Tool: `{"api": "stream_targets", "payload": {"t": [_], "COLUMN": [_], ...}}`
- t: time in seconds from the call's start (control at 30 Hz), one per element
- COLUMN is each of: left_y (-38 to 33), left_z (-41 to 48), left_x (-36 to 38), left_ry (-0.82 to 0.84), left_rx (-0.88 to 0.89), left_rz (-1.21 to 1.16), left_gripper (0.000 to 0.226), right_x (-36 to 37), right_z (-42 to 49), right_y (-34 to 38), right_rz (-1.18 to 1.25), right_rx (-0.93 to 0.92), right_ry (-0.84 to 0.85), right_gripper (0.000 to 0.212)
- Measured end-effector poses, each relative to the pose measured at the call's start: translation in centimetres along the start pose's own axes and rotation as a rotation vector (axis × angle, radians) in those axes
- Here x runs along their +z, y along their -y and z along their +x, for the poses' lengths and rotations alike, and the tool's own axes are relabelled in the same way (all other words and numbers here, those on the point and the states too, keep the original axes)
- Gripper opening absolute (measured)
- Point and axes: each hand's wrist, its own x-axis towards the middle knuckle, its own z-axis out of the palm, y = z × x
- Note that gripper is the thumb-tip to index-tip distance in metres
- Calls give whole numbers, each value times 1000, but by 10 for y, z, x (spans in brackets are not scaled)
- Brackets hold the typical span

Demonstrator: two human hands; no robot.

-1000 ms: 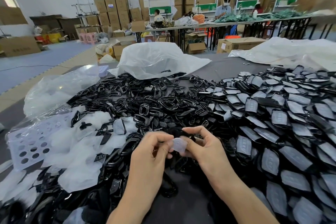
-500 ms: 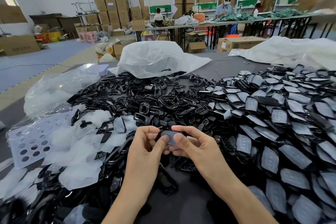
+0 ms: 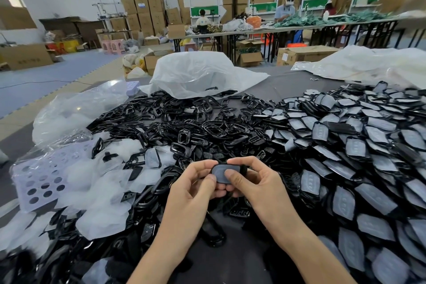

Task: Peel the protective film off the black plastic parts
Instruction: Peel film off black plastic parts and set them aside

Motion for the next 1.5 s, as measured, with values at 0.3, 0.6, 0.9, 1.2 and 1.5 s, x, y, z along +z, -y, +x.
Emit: {"api": "stream_targets", "payload": {"t": [0.3,0.6,0.9,1.2,1.5], "left_y": [8,7,2,0,6], "left_z": [6,3,-2,-3,-1], "left_x": [-4,0,7,6,2], "left_ry": [-51,-22,-37,35,-53], "left_rx": [-47,-40,6,21,74], "left_rz": [90,6,28,130,279], "left_gripper": [14,27,36,27,35], "right_x": [-1,-5,-1,-3,0], "right_z": [-1,2,-2,-2,-2], "right_y": [0,-1,-3,-2,-5], "right_rz": [-53,-76,-170,-129,-27], "right_rx": [-25,-35,-76,-60,3], "right_ry": [43,-8,17,86,106], "right_gripper": [21,24,22,5,10]}}
